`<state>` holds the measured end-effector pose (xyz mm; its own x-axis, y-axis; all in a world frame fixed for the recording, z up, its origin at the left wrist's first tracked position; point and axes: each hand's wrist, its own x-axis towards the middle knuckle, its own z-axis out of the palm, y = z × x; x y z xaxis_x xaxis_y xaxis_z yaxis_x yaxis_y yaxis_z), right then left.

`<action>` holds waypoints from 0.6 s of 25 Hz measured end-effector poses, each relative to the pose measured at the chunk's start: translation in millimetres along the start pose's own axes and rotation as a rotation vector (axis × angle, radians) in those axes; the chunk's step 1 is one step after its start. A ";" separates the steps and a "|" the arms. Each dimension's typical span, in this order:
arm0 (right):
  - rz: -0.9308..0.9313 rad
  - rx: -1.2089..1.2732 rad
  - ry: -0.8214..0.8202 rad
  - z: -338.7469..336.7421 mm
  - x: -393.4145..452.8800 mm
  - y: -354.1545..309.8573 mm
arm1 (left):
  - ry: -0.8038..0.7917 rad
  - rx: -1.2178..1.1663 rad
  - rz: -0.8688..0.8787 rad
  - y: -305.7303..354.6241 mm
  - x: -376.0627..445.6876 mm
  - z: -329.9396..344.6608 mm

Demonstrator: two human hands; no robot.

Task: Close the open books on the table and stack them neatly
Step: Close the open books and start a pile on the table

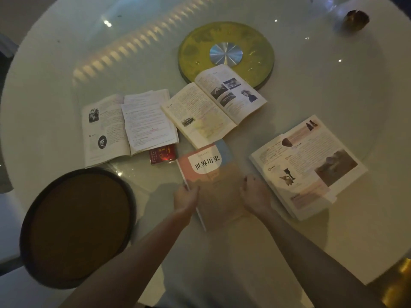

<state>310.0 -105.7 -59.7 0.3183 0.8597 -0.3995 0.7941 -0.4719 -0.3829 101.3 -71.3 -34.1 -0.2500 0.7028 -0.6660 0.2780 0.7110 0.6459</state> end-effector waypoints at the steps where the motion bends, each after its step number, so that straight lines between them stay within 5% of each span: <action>1: -0.013 0.024 -0.013 5.1 -9.3 0.4 | 0.002 0.015 -0.001 -1.2 -0.2 -3.4; 4: -0.035 0.144 -0.052 5.2 -26.6 7.2 | 0.109 0.304 0.087 -0.7 -4.1 -1.9; 6: 0.016 0.275 0.076 -15.4 -26.4 22.5 | 0.141 0.473 0.234 9.5 -17.9 16.8; 11: 0.457 0.591 0.559 -86.1 -24.7 102.2 | -0.305 0.395 0.346 49.9 -48.4 102.0; 15: 0.841 0.776 0.503 -88.1 -41.0 156.9 | -0.378 0.571 0.538 98.2 -33.7 158.9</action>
<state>467.2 -197.8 -30.0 0.8768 0.1344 -0.4617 -0.2118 -0.7541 -0.6217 284.4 -29.0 -7.5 0.3455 0.8127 -0.4692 0.7177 0.0932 0.6900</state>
